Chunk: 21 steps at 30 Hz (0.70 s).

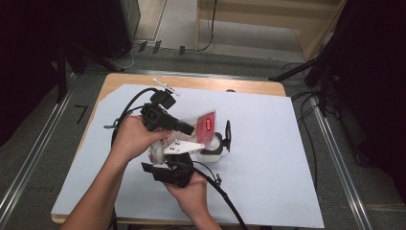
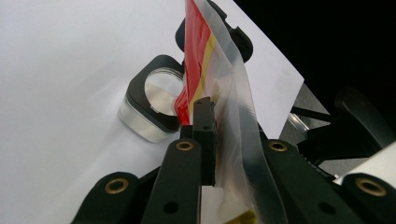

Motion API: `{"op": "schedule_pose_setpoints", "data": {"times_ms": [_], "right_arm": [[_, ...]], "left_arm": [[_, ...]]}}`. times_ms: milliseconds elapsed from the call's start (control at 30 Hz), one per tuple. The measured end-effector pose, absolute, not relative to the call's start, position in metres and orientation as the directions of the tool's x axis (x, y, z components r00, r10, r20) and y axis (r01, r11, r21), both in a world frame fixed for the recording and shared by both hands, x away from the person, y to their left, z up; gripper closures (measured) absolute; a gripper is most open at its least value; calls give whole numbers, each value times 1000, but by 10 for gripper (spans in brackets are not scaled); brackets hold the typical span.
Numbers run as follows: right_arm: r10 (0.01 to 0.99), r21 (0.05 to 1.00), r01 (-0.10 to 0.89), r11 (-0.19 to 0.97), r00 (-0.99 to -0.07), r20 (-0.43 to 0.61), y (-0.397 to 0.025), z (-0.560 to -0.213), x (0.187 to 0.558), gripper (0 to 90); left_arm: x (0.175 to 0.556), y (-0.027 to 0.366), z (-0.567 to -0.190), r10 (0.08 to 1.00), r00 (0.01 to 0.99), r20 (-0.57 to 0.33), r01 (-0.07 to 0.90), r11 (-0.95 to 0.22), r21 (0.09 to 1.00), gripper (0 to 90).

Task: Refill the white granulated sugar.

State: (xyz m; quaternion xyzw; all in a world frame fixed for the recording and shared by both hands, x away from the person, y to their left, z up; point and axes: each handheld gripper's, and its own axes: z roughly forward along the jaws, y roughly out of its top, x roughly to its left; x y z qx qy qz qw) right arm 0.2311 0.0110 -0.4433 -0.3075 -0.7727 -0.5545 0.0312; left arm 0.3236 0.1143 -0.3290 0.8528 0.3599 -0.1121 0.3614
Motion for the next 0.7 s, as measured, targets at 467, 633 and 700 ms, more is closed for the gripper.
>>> {"op": "schedule_pose_setpoints", "data": {"times_ms": [467,633,700], "right_arm": [[438,829,528,187,-800,410,10,-441,232,639],[436,825,536,181,-795,421,10,-441,232,639],[436,823,539,178,-793,425,10,-441,233,638]], "left_arm": [[323,113,-327,540,718,-439,691,-477,543,836],[323,113,-328,540,719,-437,689,-477,545,835],[323,113,-327,541,720,-436,689,-476,546,835]]}}
